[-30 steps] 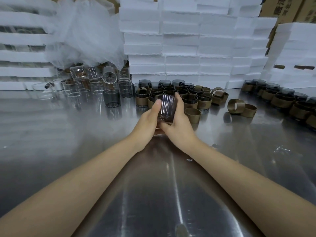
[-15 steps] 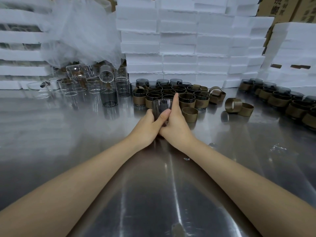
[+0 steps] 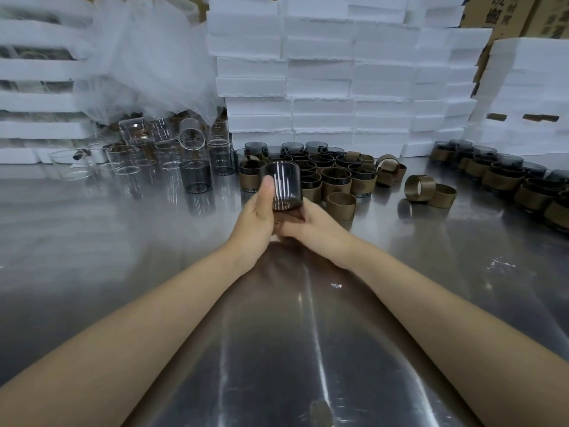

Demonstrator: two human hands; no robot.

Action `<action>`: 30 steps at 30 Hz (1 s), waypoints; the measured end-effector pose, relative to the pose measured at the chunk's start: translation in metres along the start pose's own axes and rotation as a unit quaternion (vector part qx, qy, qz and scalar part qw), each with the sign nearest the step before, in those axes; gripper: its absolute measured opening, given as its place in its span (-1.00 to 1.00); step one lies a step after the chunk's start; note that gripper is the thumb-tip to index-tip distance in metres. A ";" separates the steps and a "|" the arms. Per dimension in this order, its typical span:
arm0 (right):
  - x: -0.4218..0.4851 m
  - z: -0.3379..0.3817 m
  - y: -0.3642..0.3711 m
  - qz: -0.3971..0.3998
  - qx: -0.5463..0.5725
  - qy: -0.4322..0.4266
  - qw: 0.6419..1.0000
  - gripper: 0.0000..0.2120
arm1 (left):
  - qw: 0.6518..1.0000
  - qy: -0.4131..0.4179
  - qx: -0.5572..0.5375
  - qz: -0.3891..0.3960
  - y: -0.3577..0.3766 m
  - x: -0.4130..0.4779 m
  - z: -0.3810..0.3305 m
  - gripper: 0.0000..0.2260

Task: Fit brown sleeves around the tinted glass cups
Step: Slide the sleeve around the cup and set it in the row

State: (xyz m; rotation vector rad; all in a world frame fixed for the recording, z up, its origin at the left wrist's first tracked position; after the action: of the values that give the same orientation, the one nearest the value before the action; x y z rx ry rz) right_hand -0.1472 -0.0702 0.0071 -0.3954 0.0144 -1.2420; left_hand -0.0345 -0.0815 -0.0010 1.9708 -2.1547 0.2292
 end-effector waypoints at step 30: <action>0.000 -0.011 -0.068 -0.324 0.031 0.087 0.942 -0.82 | 0.951 0.118 0.275 -0.083 -0.005 -0.006 -0.012 -0.42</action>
State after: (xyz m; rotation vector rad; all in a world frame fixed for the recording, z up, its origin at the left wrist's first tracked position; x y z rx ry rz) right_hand -0.2116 -0.0916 0.0178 -0.2367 -0.0055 -1.9222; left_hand -0.0288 -0.0734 0.0089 2.2386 -1.8923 1.0774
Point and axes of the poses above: each hand's wrist, its own x-axis towards the middle knuckle, its own y-axis out of the palm, z = x × y, the point moved 3 cm from there along x, towards the middle knuckle, and after that the axes turned 1 degree about y, right-handed, at the moved point
